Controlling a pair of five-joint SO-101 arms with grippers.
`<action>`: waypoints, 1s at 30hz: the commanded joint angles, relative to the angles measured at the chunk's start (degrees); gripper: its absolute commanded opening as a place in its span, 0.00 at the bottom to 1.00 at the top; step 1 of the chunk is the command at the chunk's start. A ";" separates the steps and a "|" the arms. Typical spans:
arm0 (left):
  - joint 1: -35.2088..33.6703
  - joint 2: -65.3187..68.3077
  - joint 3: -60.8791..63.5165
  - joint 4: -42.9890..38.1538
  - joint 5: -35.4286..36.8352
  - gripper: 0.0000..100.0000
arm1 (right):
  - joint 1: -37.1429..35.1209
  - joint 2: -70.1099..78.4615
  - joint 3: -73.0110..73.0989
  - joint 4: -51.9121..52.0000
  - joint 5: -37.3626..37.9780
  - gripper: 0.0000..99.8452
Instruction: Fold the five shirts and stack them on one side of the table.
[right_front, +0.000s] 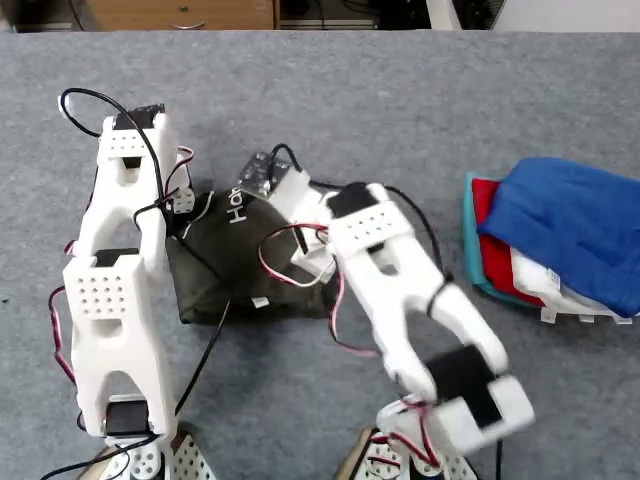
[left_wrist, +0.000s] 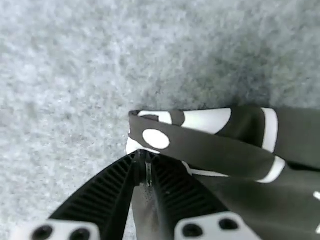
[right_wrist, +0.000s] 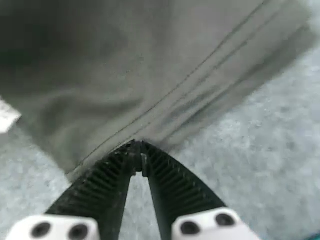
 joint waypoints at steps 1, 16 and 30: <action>-1.93 0.48 -3.52 -2.55 -0.70 0.02 | 5.05 7.96 -5.67 -1.49 0.35 0.01; -2.46 0.40 -5.19 -0.35 -0.88 0.02 | 4.88 12.44 -46.99 26.02 0.44 0.01; -2.46 0.66 -5.01 -0.70 -0.88 0.02 | 3.47 56.75 -89.63 26.11 0.00 0.01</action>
